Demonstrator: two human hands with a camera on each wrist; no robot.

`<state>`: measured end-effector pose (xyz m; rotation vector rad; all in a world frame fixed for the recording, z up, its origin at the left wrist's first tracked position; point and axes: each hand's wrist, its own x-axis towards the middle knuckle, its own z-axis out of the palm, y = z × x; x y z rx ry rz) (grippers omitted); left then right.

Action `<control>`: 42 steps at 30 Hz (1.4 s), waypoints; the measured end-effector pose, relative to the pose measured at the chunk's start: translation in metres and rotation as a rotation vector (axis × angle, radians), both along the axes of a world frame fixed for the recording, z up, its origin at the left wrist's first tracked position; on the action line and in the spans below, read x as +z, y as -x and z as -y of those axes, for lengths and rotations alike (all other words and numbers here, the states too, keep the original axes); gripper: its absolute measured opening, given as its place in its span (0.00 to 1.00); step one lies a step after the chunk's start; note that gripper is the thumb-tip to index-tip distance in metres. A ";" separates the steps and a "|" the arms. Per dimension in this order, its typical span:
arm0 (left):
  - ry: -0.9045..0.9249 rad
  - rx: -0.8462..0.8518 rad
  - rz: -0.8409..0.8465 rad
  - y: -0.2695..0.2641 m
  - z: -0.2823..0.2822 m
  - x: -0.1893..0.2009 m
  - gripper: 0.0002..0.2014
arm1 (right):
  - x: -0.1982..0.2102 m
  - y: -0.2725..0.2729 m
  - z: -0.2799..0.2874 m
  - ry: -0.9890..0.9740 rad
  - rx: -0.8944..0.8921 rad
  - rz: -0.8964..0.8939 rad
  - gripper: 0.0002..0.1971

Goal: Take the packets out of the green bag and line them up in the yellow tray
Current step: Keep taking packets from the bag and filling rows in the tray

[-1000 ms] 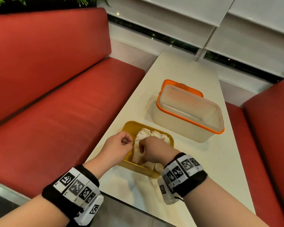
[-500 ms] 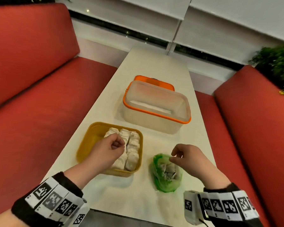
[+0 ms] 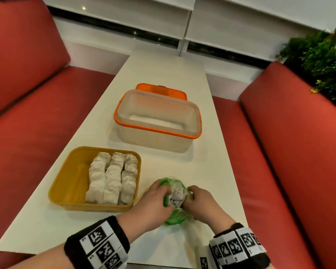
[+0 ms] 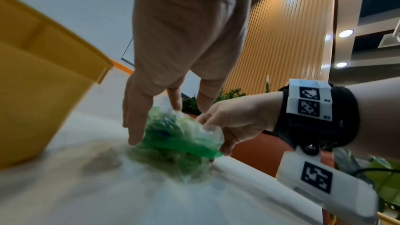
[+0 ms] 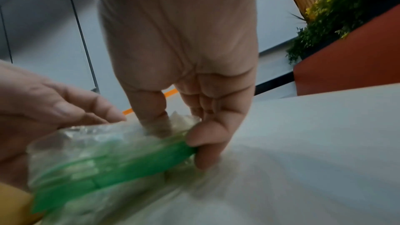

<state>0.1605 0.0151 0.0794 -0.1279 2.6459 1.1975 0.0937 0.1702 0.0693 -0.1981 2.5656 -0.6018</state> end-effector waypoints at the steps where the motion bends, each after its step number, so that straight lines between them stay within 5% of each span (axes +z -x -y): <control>1: 0.018 0.000 0.019 0.002 -0.002 -0.001 0.25 | -0.001 0.000 0.002 0.030 0.006 0.002 0.17; 5: 0.060 0.019 0.045 0.008 0.000 -0.010 0.38 | -0.006 0.001 0.004 0.229 -0.054 0.027 0.17; 11: 0.049 0.057 0.056 0.004 0.007 -0.022 0.44 | -0.004 -0.001 -0.002 0.542 -0.237 0.244 0.18; 13: 0.063 0.055 0.067 0.001 0.007 -0.025 0.45 | -0.007 -0.001 -0.002 0.461 -0.190 0.177 0.15; 16: 0.093 0.059 0.095 0.000 0.004 -0.032 0.45 | -0.012 0.000 0.002 0.064 0.093 -0.114 0.08; 19: 0.107 0.055 0.101 0.000 0.003 -0.033 0.44 | -0.015 -0.001 0.007 -0.060 0.224 -0.160 0.06; 26: 0.078 0.041 0.077 0.001 0.005 -0.030 0.41 | -0.010 -0.002 -0.008 0.131 0.344 -0.326 0.26; 30: 0.044 0.058 0.041 0.000 0.006 -0.029 0.41 | -0.008 -0.010 -0.009 0.150 0.550 -0.568 0.20; 34: 0.035 0.050 0.028 -0.001 0.006 -0.028 0.40 | -0.012 -0.014 -0.005 0.049 0.586 -0.589 0.14; 42: 0.046 0.042 0.012 -0.001 0.006 -0.024 0.40 | -0.004 -0.009 -0.009 0.200 0.405 -0.530 0.09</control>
